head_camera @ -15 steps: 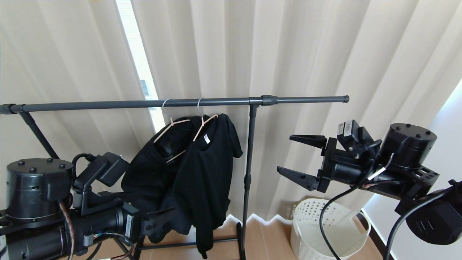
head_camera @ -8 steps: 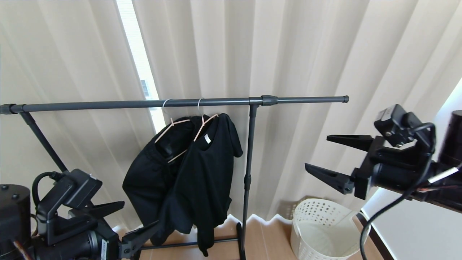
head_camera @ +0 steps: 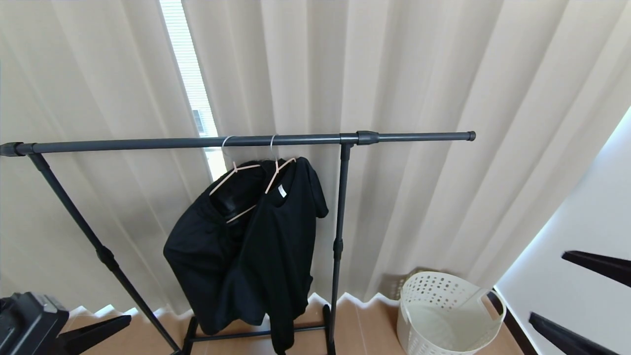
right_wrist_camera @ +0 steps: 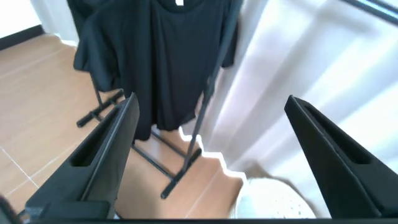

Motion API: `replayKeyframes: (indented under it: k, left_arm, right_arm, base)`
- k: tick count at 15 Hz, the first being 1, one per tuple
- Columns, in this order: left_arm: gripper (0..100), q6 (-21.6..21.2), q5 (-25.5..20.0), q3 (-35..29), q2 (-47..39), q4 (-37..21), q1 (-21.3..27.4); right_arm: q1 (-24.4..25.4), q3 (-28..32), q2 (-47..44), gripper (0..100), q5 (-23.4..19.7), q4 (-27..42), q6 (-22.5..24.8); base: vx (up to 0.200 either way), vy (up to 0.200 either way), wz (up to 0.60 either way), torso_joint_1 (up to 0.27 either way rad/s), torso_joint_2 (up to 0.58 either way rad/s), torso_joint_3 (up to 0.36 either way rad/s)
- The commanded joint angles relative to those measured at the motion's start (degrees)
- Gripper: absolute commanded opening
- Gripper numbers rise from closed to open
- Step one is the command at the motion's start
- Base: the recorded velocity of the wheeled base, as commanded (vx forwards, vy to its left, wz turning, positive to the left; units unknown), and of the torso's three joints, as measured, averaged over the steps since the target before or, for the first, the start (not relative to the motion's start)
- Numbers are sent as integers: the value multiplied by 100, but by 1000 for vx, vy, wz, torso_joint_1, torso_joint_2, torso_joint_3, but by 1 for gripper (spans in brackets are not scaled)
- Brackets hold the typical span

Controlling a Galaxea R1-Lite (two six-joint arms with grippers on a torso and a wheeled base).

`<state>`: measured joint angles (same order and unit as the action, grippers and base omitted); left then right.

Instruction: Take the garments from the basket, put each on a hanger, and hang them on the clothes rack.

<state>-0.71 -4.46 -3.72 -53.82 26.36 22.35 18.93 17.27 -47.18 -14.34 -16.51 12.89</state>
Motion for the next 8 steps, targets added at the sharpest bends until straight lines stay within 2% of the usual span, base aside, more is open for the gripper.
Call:
replayKeyframes:
  k: [1, 2, 4, 5, 6, 8]
  left_arm:
    - [100, 0, -37, 372, 706, -131, 7]
    - [100, 9, -46, 372, 768, -131, 15]
    - [100, 9, -46, 372, 926, -131, 15]
    - [100, 9, -46, 372, 952, -131, 15]
    - [100, 44, -46, 372, 1032, -254, 7]
    - [100, 44, -46, 372, 1146, -307, 15]
  right_arm:
    - [-487, -761, 2670, 100, 326, 1466, -14]
    - [-548, -752, 3268, 100, 335, 2037, -14]
    - [-557, -769, 4120, 100, 528, 2723, -14]
    - [-557, -769, 4199, 100, 572, 2776, -23]
    - [-557, -857, 4252, 100, 862, 2784, -216]
    - [-540, -866, 4252, 100, 871, 2784, -665]
  base:
    - [0, 0, 0, 0, 0, 0]
    - [0, 0, 0, 0, 0, 0]
    - [0, 0, 0, 0, 0, 0]
    - [0, 0, 0, 0, 0, 0]
    - [0, 0, 0, 0, 0, 0]
    - [0, 0, 0, 0, 0, 0]
